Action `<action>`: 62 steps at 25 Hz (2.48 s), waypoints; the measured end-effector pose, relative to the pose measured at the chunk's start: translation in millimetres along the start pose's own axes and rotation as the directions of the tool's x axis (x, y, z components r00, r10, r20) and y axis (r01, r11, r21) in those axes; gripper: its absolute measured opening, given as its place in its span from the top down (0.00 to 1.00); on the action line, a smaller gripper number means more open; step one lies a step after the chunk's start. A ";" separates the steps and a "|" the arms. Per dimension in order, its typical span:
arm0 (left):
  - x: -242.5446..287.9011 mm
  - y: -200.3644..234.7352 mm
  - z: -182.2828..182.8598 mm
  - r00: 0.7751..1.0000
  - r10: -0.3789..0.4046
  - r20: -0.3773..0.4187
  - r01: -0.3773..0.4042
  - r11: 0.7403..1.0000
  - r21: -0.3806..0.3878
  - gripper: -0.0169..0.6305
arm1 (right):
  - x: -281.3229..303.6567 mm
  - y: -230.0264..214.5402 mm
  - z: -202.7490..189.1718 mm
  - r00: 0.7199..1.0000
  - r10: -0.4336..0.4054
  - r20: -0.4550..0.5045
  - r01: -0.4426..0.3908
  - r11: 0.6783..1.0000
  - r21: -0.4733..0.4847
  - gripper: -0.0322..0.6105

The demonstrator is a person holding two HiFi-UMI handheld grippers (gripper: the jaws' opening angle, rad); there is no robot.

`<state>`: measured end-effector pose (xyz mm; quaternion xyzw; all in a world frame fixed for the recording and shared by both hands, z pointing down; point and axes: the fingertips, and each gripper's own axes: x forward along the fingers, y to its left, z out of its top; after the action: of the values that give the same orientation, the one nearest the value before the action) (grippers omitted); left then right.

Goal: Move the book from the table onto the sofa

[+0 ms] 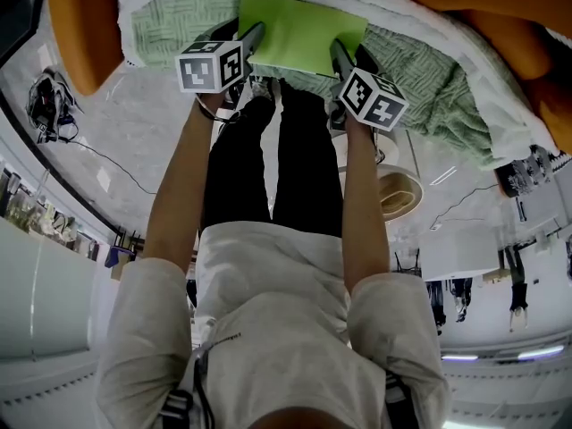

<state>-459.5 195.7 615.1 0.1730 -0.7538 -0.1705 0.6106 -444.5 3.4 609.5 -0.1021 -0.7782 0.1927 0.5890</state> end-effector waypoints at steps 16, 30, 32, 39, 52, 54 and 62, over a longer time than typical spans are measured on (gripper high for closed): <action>1.7 -0.9 -0.1 0.999 -0.042 0.028 0.042 0.999 0.029 0.67 | 0.0 -1.1 -0.9 0.998 0.044 0.033 -0.044 0.999 0.006 0.67; -29.5 -12.3 -8.5 1.000 -0.006 0.025 0.002 0.988 0.152 0.67 | -46.5 6.6 -12.3 0.997 -0.030 0.076 0.034 0.998 -0.058 0.67; -34.5 -17.1 -16.5 1.000 -0.001 0.008 0.000 0.985 0.171 0.67 | -57.2 13.0 -14.9 0.997 -0.027 0.075 0.034 0.995 -0.098 0.67; -75.5 -52.4 -21.4 0.997 -0.049 0.060 0.035 0.976 0.215 0.67 | -87.6 45.7 -18.6 0.996 -0.006 0.088 0.022 0.983 -0.184 0.67; -158.7 -97.5 -28.0 0.963 -0.113 0.245 0.040 0.958 0.285 0.68 | -152.0 98.9 -25.4 0.970 0.055 0.236 0.000 0.974 -0.226 0.67; -174.4 -104.9 -33.2 0.961 -0.104 0.257 0.029 0.960 0.279 0.69 | -164.7 104.3 -29.9 0.965 0.059 0.257 0.002 0.973 -0.230 0.67; -226.8 -129.1 -58.5 0.933 -0.144 0.330 0.065 0.968 0.241 0.69 | -214.6 134.5 -55.9 0.940 0.063 0.334 -0.007 0.986 -0.168 0.67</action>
<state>-351.2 185.5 370.7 0.2489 -0.8532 -0.1436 0.4353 -338.9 52.3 377.7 -0.1294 -0.8790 0.1532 0.4326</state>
